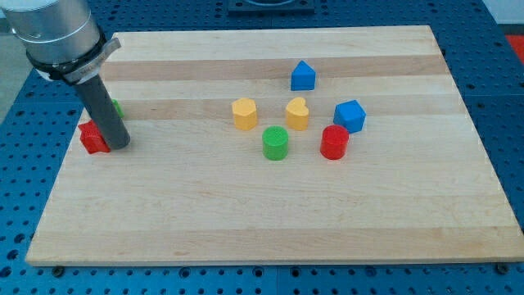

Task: Slightly touch the red circle to the right

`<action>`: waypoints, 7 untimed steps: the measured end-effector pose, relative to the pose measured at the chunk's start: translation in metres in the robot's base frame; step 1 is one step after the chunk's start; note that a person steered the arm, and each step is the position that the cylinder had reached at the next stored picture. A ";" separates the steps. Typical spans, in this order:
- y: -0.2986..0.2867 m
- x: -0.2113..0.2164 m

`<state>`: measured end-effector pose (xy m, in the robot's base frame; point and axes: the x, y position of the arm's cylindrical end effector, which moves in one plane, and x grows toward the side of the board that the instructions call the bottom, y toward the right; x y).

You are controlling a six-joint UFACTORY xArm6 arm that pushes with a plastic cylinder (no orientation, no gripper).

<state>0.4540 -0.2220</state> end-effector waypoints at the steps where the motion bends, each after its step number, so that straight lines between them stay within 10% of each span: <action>1: 0.037 0.019; 7: 0.313 0.053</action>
<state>0.5067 0.0907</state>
